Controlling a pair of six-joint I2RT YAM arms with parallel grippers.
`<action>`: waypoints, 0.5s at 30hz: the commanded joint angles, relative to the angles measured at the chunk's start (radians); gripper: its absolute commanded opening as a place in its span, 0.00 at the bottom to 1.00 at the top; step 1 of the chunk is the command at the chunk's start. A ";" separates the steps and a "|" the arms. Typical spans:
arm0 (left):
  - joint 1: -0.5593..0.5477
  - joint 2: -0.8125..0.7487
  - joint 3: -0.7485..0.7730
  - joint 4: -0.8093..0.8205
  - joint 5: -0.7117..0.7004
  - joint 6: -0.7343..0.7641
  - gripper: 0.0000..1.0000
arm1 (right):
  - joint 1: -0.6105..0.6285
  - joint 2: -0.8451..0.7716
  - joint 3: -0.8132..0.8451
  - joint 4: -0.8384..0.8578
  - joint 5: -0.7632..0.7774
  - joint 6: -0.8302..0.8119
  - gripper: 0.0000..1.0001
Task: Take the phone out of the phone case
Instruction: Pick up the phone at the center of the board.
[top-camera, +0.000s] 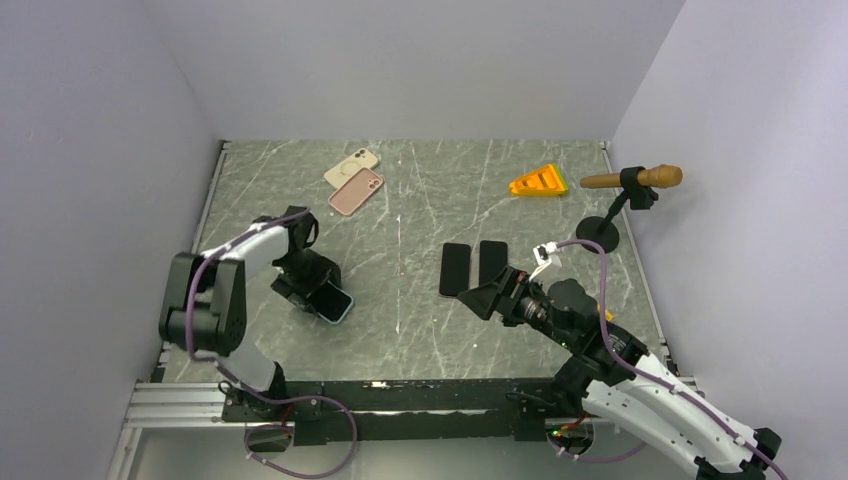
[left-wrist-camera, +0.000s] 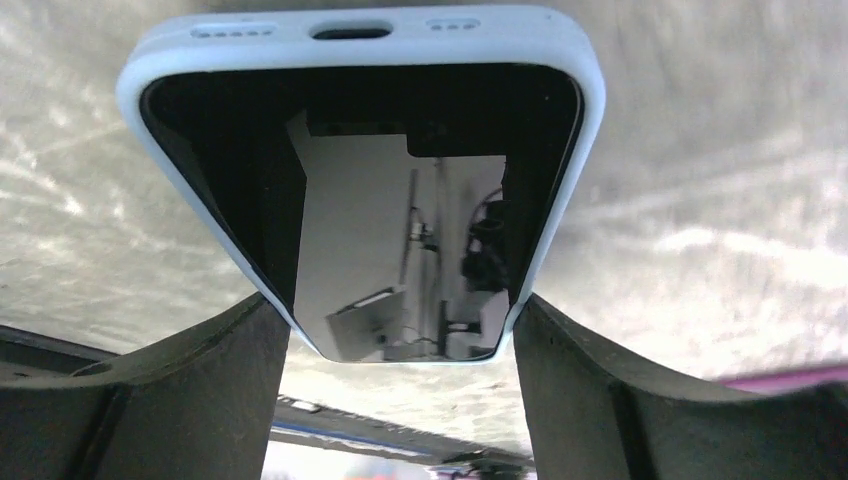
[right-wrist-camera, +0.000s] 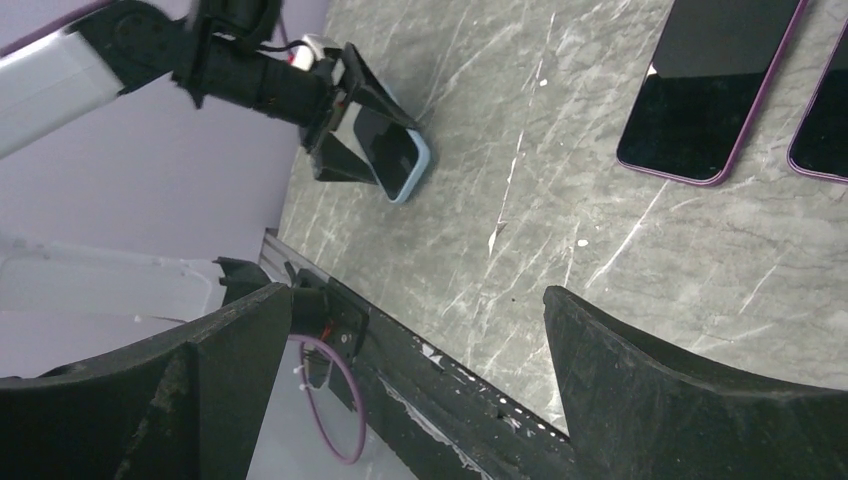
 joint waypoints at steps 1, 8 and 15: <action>-0.024 -0.258 -0.076 0.070 0.079 0.145 0.00 | 0.005 0.050 0.029 0.012 -0.002 -0.032 1.00; -0.162 -0.730 -0.379 0.470 0.383 -0.186 0.00 | 0.041 0.247 0.029 0.201 -0.083 -0.075 0.99; -0.439 -0.878 -0.397 0.472 0.229 -0.421 0.00 | 0.270 0.425 0.021 0.522 -0.014 -0.092 0.89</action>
